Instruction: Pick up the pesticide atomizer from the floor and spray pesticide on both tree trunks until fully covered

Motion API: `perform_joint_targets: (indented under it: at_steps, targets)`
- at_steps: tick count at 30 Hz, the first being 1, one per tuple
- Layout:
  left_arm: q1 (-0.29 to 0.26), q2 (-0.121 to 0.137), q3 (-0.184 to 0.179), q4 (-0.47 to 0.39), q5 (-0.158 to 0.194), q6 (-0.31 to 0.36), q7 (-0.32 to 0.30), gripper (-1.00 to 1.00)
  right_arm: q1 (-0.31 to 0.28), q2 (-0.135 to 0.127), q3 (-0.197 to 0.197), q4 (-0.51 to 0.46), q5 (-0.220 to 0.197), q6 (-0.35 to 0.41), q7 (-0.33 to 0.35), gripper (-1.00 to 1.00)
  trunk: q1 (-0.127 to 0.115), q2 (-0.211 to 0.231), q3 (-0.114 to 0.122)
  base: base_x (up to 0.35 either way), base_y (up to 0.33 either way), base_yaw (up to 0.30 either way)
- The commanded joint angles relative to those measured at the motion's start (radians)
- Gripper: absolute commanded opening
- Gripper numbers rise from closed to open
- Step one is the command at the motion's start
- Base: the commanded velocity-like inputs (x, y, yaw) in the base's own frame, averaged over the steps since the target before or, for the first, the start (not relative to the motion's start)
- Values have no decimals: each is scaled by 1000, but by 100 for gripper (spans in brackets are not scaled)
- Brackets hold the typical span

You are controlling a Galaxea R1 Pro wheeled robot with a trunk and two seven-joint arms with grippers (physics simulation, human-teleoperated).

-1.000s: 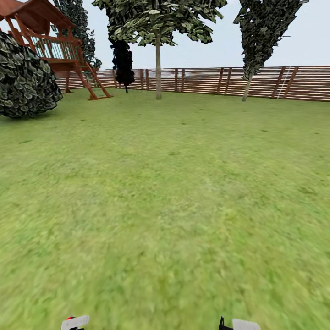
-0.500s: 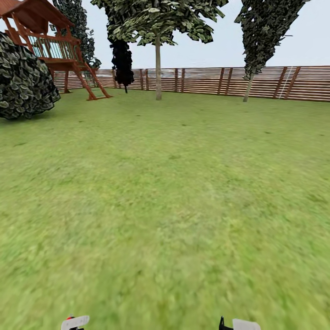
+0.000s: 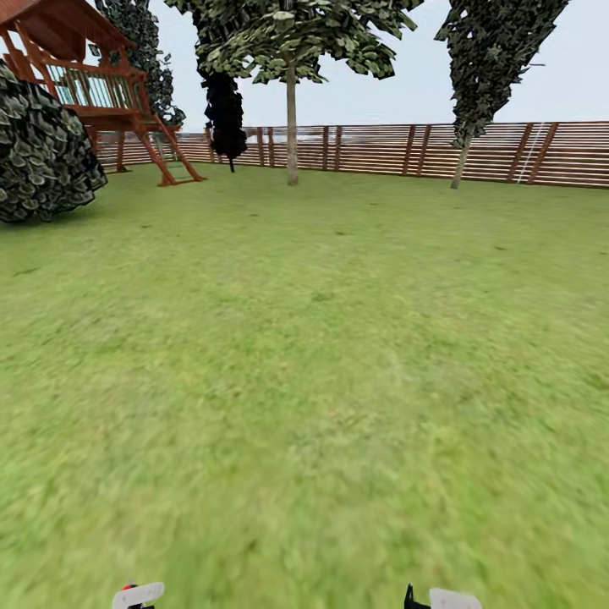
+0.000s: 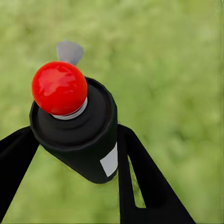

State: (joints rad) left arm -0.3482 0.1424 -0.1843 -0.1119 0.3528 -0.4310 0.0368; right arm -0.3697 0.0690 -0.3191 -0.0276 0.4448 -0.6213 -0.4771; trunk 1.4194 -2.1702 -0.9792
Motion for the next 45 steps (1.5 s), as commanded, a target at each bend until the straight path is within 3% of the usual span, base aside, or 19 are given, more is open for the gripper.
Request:
perform_joint_targets:
  at_steps: [1,45]
  targets:
    - [0,0,0,0,0,0,0,-100,0,0,0,0,0,0,0,100,0,0,0,337,0,0]
    - [0,7,14,-3,5,-1,0,-100,0,0,0,0,0,0,0,100,0,0,0,338,0,0]
